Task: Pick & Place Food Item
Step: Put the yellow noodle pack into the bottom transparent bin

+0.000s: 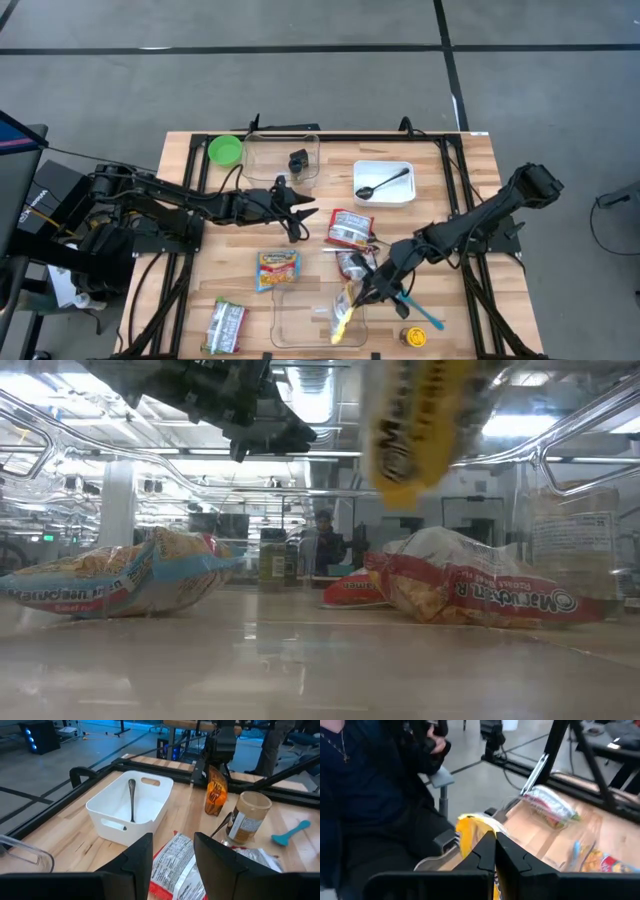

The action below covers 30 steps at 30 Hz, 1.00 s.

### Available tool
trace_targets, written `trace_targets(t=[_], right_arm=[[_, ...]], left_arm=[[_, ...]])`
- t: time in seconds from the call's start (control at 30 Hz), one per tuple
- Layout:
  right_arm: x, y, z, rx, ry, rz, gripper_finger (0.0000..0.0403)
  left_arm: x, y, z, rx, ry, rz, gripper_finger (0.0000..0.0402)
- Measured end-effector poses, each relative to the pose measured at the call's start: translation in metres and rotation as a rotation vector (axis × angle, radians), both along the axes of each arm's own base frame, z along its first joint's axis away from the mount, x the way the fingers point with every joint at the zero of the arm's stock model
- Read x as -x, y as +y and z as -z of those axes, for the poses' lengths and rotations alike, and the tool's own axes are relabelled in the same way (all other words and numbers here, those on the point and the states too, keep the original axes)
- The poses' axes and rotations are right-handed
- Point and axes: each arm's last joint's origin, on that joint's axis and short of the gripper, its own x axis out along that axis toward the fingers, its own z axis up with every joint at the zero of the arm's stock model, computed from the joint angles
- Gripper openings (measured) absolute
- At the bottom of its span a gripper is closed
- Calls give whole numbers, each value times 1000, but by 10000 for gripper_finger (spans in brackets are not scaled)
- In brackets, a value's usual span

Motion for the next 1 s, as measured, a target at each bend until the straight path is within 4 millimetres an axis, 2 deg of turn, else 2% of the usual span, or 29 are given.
trace_targets(t=[0.33,0.6,0.83,1.0], right_arm=[[3,-1,8,0,107,13,0],[-5,2,27,4,176,7,0],[-3,2,22,-22,175,-14,0],[-2,-1,28,-21,246,9,0]], left_arm=[[0,0,1,0,10,0,136],[0,0,1,-1,13,0,136],[0,0,2,-1,17,0,136],[1,0,2,-1,22,0,136]])
